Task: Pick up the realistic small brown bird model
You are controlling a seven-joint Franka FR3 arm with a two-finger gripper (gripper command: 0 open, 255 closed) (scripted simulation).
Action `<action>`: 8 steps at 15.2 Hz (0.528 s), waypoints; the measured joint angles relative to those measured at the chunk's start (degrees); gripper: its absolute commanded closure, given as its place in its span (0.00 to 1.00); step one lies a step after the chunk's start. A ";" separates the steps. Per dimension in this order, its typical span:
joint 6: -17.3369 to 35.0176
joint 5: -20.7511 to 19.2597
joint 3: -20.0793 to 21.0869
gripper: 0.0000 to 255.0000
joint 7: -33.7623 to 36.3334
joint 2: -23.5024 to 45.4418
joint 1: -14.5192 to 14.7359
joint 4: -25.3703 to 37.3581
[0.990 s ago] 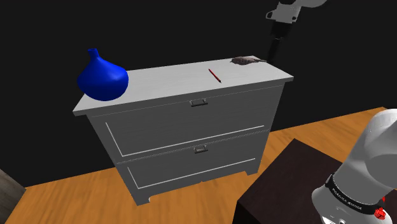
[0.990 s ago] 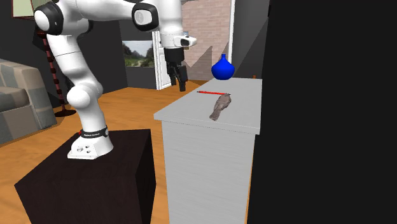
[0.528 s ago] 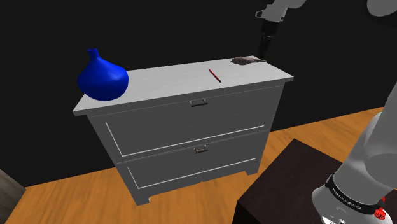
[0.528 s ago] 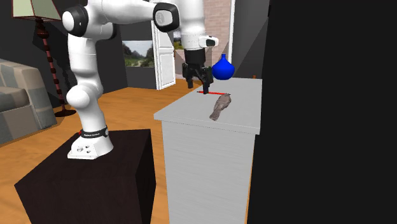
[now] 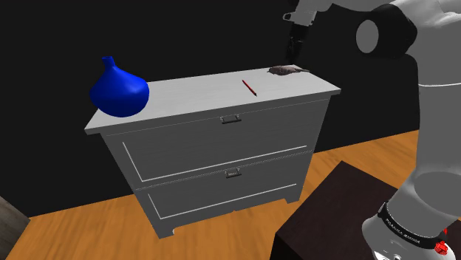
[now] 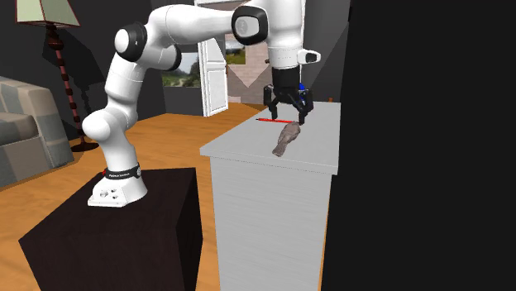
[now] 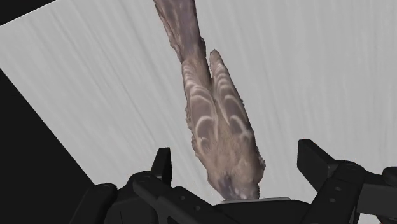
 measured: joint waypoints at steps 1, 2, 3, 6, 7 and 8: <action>0.52 0.14 0.12 0.00 -0.38 0.20 0.02 -0.35; 0.97 0.30 0.23 0.00 -0.60 0.50 0.01 -0.52; 1.65 0.35 0.27 0.00 -0.87 0.54 0.11 -1.21; 4.18 0.41 0.32 0.00 -1.62 0.36 0.63 -4.04; 4.67 0.44 0.34 0.00 -1.76 0.39 0.71 -4.56; 4.87 0.43 0.34 1.00 -1.83 0.35 0.75 -4.81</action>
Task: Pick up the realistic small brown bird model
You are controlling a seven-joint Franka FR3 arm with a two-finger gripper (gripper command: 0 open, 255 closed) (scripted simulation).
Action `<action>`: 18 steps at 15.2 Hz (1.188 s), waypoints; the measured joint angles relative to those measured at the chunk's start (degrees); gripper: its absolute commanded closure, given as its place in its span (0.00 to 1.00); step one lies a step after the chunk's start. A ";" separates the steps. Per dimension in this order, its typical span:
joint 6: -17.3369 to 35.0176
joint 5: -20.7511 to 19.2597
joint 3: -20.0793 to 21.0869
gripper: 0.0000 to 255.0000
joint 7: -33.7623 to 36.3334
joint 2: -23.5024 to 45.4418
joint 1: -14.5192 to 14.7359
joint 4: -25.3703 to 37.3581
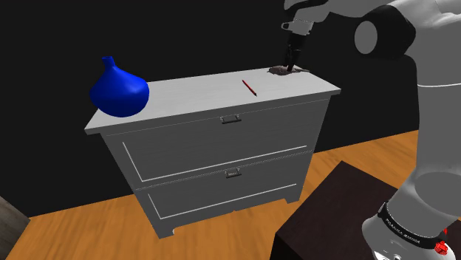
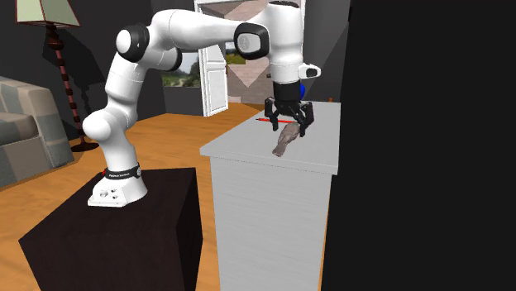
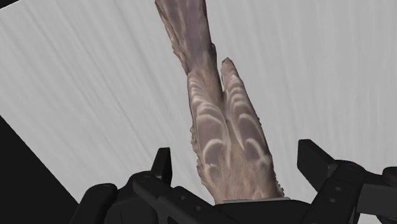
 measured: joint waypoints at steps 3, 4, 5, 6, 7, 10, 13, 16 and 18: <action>0.20 -0.04 -0.03 1.00 -0.05 -0.16 0.07 -0.28; 0.21 -0.04 -0.03 1.00 -0.06 -0.18 0.08 -0.31; 0.22 -0.05 -0.04 1.00 -0.06 -0.19 0.09 -0.33; 0.22 -0.05 -0.04 1.00 -0.06 -0.18 0.08 -0.32; 0.22 -0.05 -0.04 1.00 -0.06 -0.18 0.08 -0.32; 0.23 -0.03 -0.04 1.00 -0.07 -0.16 0.07 -0.30; -1.21 -0.17 -0.08 1.00 0.40 -0.25 -0.09 1.10; -3.56 -0.08 -0.08 1.00 0.92 0.17 -0.75 3.96; -5.16 0.06 -0.08 1.00 1.16 0.54 -1.33 5.96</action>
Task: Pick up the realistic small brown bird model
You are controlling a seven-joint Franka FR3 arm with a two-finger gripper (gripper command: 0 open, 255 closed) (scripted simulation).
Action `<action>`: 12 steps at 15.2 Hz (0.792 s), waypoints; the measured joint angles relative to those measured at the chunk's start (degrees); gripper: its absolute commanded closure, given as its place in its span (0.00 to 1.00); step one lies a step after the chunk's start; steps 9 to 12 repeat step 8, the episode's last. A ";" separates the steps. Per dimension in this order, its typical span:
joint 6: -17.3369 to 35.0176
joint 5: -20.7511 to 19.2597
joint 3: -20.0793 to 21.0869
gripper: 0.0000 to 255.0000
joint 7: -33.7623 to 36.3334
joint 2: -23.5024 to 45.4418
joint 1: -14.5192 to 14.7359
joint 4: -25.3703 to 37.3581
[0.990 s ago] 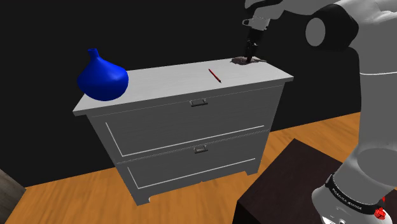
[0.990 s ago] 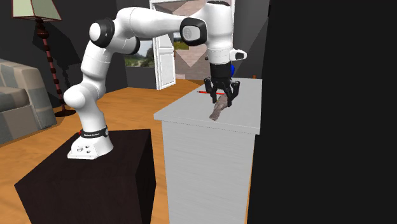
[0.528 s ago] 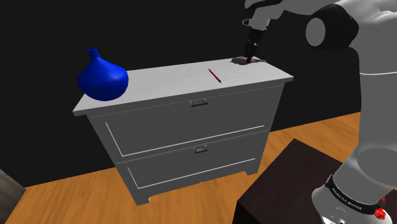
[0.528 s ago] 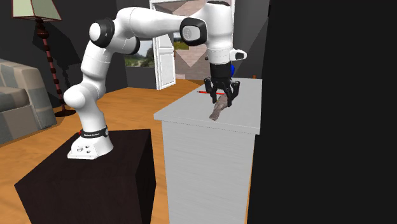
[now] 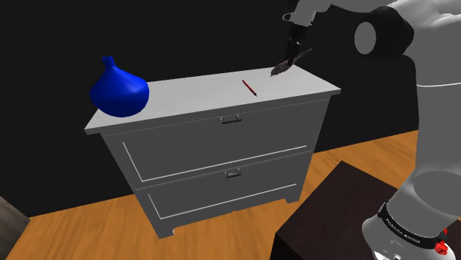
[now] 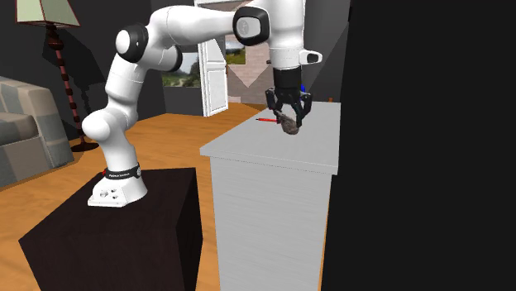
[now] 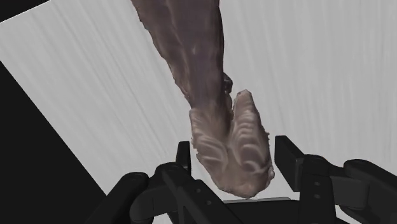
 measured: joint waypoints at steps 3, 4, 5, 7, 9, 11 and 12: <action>-2.58 0.20 0.05 1.00 0.62 0.53 -0.77 3.22; -3.54 0.31 0.06 1.00 0.77 0.77 -1.14 4.44; -4.63 0.56 0.18 1.00 1.13 1.38 -1.58 6.20; -6.53 0.86 0.29 1.00 1.62 2.02 -2.28 8.84; -7.03 0.94 0.32 1.00 1.70 2.18 -2.51 9.52; -7.03 0.94 0.32 1.00 1.70 2.18 -2.51 9.52; -7.03 0.94 0.32 1.00 1.70 2.18 -2.51 9.52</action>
